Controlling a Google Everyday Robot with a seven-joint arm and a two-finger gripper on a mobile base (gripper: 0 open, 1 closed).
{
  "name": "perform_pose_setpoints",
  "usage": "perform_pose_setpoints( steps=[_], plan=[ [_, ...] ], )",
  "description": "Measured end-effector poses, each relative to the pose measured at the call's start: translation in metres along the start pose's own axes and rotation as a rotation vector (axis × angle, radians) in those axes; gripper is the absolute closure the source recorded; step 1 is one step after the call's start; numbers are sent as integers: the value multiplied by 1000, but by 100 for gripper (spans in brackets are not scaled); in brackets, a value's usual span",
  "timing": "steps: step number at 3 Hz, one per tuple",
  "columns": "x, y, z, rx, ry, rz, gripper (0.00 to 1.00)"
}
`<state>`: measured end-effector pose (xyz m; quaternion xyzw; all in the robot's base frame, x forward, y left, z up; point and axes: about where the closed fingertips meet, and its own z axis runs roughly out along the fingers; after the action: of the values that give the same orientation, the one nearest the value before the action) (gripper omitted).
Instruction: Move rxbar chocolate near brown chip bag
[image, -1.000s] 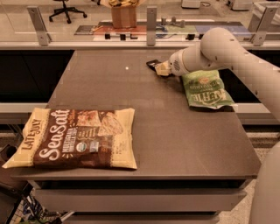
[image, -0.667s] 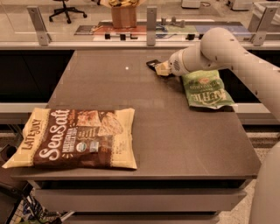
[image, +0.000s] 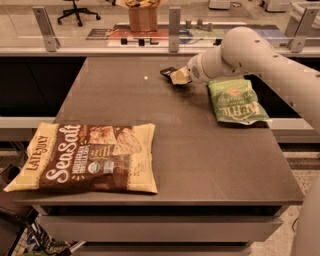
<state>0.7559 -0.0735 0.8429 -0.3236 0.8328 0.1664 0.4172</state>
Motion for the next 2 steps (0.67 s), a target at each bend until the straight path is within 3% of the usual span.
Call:
perform_pose_setpoints(
  steps=[1,2],
  plan=[
    [-15,5,-12,28,-20,-37,100],
    [-25,2,-22,14,-33,-61,100]
  ],
)
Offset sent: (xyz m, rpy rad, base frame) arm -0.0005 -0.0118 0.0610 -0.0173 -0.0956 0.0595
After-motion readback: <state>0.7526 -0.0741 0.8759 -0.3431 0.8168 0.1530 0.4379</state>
